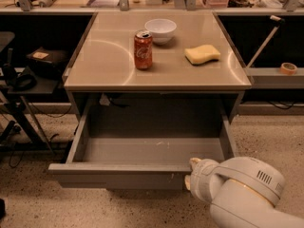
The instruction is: Open top drawer
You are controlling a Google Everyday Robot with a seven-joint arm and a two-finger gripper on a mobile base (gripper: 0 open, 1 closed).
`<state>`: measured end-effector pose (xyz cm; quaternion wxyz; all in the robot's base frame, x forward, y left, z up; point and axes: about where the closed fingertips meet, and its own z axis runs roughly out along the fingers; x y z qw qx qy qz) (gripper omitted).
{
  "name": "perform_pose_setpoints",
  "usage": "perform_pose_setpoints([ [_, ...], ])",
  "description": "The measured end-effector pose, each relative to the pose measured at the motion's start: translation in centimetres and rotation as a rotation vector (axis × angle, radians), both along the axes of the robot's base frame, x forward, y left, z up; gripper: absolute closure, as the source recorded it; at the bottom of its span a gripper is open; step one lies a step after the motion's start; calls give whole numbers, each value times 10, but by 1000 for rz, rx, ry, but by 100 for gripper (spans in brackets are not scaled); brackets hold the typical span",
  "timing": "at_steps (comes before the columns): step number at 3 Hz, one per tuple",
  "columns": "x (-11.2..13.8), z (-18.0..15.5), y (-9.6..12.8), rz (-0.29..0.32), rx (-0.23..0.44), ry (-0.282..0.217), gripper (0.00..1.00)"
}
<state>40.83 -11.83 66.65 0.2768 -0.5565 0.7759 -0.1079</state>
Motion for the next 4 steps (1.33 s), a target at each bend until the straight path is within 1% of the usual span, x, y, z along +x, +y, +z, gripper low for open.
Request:
perform_pose_setpoints([
  [1, -9, -1, 2, -1, 3, -3, 100],
  [2, -9, -1, 2, -1, 3, -3, 81],
  [4, -9, -1, 2, -1, 3, -3, 36],
])
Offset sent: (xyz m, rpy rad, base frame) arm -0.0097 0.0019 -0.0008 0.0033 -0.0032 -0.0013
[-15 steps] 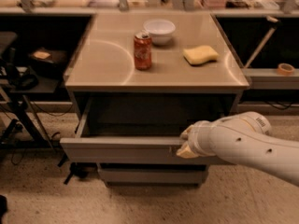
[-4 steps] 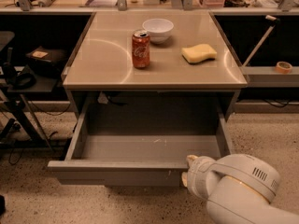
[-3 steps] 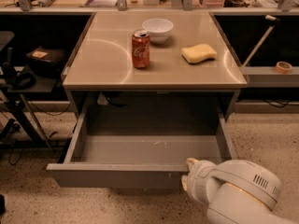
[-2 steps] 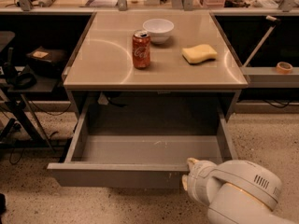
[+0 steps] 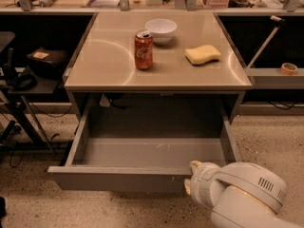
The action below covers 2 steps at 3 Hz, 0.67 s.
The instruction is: Open top drawer
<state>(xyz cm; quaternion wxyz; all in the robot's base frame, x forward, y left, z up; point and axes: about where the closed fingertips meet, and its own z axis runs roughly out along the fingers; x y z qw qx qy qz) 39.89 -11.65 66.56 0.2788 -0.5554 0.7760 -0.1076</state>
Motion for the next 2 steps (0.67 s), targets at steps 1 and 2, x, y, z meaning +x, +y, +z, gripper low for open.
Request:
perform_pose_setpoints([
  [1, 0, 0, 0, 0, 0, 0, 12],
  [2, 0, 0, 0, 0, 0, 0, 0],
])
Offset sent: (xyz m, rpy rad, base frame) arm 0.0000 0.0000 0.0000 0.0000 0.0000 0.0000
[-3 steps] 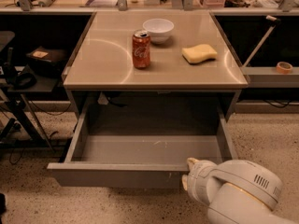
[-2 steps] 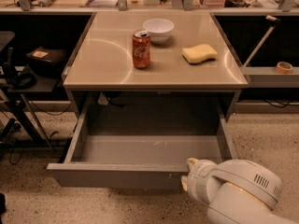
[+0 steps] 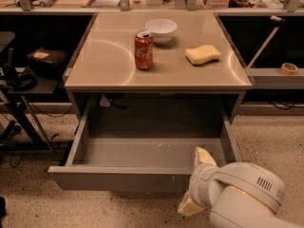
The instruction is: Open top drawer
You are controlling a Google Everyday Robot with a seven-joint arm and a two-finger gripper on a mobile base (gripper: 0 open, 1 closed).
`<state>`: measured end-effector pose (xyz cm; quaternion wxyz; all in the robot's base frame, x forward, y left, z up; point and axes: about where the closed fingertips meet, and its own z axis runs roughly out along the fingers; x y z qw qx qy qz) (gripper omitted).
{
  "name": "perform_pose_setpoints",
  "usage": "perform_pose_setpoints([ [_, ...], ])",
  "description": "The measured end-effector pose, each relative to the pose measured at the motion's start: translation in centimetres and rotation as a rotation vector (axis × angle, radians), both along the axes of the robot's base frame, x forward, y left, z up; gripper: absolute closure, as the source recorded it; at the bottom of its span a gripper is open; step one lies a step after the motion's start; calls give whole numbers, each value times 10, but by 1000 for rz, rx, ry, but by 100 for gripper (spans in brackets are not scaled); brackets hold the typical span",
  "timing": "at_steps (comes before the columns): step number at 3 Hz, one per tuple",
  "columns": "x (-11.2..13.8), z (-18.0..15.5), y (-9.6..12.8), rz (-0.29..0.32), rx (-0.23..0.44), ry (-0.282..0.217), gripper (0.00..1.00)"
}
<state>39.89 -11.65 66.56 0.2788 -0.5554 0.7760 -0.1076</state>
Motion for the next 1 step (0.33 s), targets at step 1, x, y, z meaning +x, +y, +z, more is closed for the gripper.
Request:
perform_pose_setpoints([
  [1, 0, 0, 0, 0, 0, 0, 0],
])
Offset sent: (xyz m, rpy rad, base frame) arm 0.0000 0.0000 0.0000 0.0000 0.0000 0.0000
